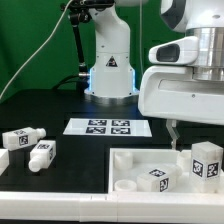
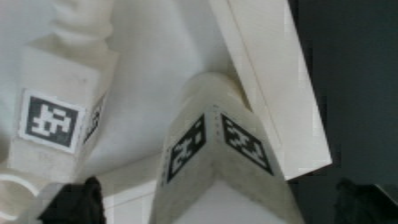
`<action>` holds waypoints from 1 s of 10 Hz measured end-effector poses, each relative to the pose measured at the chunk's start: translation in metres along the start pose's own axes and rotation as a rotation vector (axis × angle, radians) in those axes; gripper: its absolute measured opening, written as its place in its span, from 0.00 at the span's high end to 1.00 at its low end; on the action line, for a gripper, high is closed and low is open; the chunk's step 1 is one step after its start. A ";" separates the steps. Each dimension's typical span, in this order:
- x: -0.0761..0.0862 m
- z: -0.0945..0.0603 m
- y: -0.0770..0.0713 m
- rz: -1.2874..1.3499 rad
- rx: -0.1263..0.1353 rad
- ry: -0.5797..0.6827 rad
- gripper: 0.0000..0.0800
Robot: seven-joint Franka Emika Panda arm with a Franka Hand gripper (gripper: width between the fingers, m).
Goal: Assemble one leg
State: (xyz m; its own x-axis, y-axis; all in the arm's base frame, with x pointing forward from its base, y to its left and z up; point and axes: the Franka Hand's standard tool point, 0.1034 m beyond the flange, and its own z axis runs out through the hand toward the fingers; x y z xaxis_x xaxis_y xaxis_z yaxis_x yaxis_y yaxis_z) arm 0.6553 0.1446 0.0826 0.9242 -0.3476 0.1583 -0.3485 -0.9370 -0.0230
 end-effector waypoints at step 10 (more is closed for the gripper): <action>0.002 0.000 0.001 -0.573 -0.019 0.006 0.49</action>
Offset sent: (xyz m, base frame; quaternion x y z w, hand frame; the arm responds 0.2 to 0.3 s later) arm 0.0043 0.0132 0.0045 0.0149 -0.0042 -0.2479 0.9687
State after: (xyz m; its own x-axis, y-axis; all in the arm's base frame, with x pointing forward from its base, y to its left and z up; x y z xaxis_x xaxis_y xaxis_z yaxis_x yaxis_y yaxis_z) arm 0.6562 0.1427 0.0831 0.9654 0.2161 0.1461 0.2053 -0.9750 0.0855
